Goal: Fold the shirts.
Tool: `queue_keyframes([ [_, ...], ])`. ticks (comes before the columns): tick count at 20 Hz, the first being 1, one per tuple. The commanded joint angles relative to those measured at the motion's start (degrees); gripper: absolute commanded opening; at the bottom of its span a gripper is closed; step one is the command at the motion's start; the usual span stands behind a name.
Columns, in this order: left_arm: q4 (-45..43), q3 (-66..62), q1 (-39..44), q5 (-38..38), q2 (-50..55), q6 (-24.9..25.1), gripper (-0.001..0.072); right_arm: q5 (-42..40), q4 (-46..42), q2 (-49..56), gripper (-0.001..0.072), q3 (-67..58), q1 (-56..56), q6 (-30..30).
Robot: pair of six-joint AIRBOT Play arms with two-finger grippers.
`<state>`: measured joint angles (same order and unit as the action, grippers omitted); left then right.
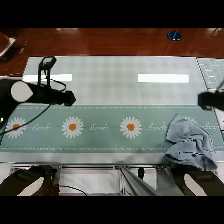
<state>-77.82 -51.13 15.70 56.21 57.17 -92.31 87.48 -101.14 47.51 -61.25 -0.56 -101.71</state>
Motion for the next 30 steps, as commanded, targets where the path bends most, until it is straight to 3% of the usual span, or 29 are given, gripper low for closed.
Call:
queue_keyframes([
  [1,4.2,10.4,2.1,-5.1,-7.2,0.0,0.0509,5.8,0.8,-12.7,0.0413,14.1,5.9,-2.4],
  [9,4.4,11.7,2.3,-5.2,-6.2,-0.1,0.0509,-2.4,4.8,-10.0,0.0413,31.4,14.6,0.0],
  [17,4.6,11.7,2.3,-6.8,-4.7,-0.1,0.0509,-14.5,5.2,6.2,0.04,33.5,16.6,0.2],
  [18,4.6,11.7,2.3,-6.7,-4.6,-0.1,0.0509,-15.4,5.7,7.8,0.0377,33.5,16.6,0.3],
  [19,4.5,11.6,2.3,-6.8,-4.6,0.3,0.0509,-16.1,6.8,8.9,0.0291,33.5,16.6,1.1],
  [21,-2.3,11.0,1.2,-6.3,-4.6,4.0,0.0509,-17.0,10.9,9.6,0.0027,33.4,16.6,4.9],
  [24,-7.2,6.1,-5.2,-0.7,-4.8,2.9,0.0508,-14.1,14.2,8.9,0.003,27.2,16.6,10.1],
  [30,-1.6,6.4,-9.1,6.9,-13.1,3.2,0.0508,-13.9,26.6,-0.1,0.0029,-3.3,16.4,13.5],
])
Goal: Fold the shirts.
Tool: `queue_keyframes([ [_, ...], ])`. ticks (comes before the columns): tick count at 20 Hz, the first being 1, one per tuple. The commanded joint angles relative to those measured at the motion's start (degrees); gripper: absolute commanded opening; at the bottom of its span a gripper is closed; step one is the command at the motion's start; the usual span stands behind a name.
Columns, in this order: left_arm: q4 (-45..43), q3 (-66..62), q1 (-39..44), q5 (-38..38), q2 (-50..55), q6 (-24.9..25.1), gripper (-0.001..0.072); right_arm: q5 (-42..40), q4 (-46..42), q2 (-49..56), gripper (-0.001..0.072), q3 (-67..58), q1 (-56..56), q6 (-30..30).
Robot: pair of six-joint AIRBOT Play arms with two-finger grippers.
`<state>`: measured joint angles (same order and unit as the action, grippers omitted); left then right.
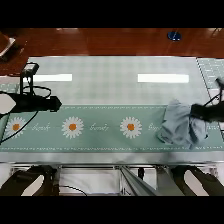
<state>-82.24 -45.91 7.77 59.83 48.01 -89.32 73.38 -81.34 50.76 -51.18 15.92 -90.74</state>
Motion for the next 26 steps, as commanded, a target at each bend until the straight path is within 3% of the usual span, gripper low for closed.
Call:
queue_keyframes([
  [1,4.0,3.1,-0.8,2.8,-5.7,0.1,0.0508,0.2,8.6,-4.3,0.0029,-18.8,-0.1,3.0],
  [9,6.8,11.2,-0.6,-6.1,-8.3,-1.6,0.0508,-1.2,23.1,-4.0,0.0029,-50.8,-0.1,8.0],
  [13,11.4,11.2,-0.6,-10.1,-8.3,-1.6,0.0508,-0.5,38.0,0.5,0.0029,-59.9,-0.1,10.5],
  [20,12.5,11.2,-0.6,-10.1,-8.3,-1.6,0.0508,6.1,48.6,5.9,0.0029,-64.6,-0.1,10.5],
  [23,12.5,11.2,-0.6,-10.1,-7.8,-1.6,0.0508,6.4,44.1,6.9,0.0029,-61.4,-8.9,10.4],
  [26,12.9,11.2,-0.6,-10.3,-7.0,-1.6,0.0508,3.6,32.9,9.8,0.0029,-57.0,-27.9,8.8],
])
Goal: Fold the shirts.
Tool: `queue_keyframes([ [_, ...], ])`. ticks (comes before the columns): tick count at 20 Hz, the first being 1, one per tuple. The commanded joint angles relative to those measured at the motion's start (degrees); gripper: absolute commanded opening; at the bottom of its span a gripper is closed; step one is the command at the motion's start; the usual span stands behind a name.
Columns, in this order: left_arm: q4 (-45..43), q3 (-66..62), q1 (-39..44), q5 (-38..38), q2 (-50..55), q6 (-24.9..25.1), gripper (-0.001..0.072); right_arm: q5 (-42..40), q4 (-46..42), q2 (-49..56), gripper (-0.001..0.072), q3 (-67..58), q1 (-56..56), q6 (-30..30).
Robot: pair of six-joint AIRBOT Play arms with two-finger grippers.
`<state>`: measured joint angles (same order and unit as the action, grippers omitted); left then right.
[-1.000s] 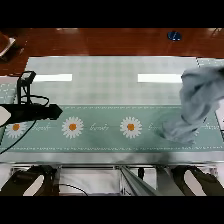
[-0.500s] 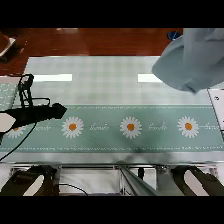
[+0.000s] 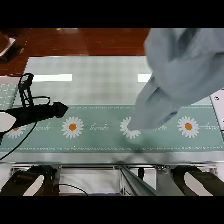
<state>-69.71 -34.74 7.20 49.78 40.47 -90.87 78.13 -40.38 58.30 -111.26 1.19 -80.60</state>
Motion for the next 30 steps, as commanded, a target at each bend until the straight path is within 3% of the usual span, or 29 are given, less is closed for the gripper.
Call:
queue_keyframes([
  [1,0.3,0.0,0.0,-0.3,0.6,0.0,0.0508,-1.9,-11.8,3.9,0.0029,4.5,-19.3,-2.3],
  [4,-1.2,0.0,-0.6,-1.3,0.6,-0.1,0.0508,-4.0,-24.6,10.3,0.0029,12.0,-35.0,-6.0],
  [7,-1.2,0.0,-0.7,-1.1,0.6,0.0,0.0508,-11.5,-28.5,16.5,0.0029,23.5,-42.3,-9.0],
  [10,-1.2,0.0,-0.7,-0.7,0.6,0.0,0.0508,-20.5,-26.1,22.6,0.0029,32.4,-43.2,-13.4],
  [14,0.4,0.0,-0.6,-0.7,0.6,0.0,0.0508,-24.8,-13.8,29.8,0.003,33.8,-43.1,-9.9],
  [15,1.0,0.0,-0.6,-0.7,0.6,0.0,0.0508,-24.9,-12.6,30.4,0.0063,33.8,-42.6,-9.7],
  [17,1.2,0.0,-0.4,-0.7,0.6,0.0,0.0508,-23.2,-12.5,29.9,0.041,33.4,-39.7,-9.7],
  [20,-0.5,-0.9,-2.0,4.0,0.6,0.4,0.0508,-13.1,-13.5,24.1,0.0409,32.0,-27.6,-8.1],
  [24,-3.0,-1.9,-14.6,10.7,0.7,0.9,0.0508,-2.9,-34.1,7.7,0.0408,35.7,-6.7,-10.6],
  [26,9.7,2.1,-20.9,12.4,1.4,5.0,0.0507,-6.7,-38.8,-1.4,0.0408,45.6,2.9,-13.9],
  [28,25.7,8.9,-21.4,10.7,4.0,15.1,0.0507,-13.7,-35.9,-9.4,0.0408,60.1,10.0,-16.2],
  [30,35.3,12.2,-21.3,10.6,9.9,23.0,0.0507,-16.5,-29.7,-14.1,0.0408,73.2,14.0,-14.8],
])
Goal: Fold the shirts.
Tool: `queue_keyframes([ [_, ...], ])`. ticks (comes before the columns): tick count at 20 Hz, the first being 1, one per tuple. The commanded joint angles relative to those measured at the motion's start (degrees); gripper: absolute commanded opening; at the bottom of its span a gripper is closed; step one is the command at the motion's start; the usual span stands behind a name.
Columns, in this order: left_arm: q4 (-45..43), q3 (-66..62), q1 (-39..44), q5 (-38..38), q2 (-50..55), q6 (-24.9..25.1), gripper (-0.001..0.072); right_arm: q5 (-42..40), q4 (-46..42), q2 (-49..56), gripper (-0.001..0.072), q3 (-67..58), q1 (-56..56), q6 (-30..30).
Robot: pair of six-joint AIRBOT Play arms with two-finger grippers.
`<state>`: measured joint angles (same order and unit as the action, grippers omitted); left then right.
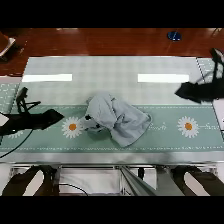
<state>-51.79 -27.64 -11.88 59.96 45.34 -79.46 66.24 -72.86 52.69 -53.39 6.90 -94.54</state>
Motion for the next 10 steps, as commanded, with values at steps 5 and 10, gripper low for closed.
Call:
queue_keyframes([
  [5,35.6,3.8,-0.7,1.1,21.5,27.9,0.0508,-6.4,13.6,-10.0,0.0407,29.7,9.4,5.9],
  [10,36.8,-2.4,10.9,0.5,33.0,29.3,0.0508,-6.1,14.3,-9.8,0.0407,30.1,9.4,6.1],
])
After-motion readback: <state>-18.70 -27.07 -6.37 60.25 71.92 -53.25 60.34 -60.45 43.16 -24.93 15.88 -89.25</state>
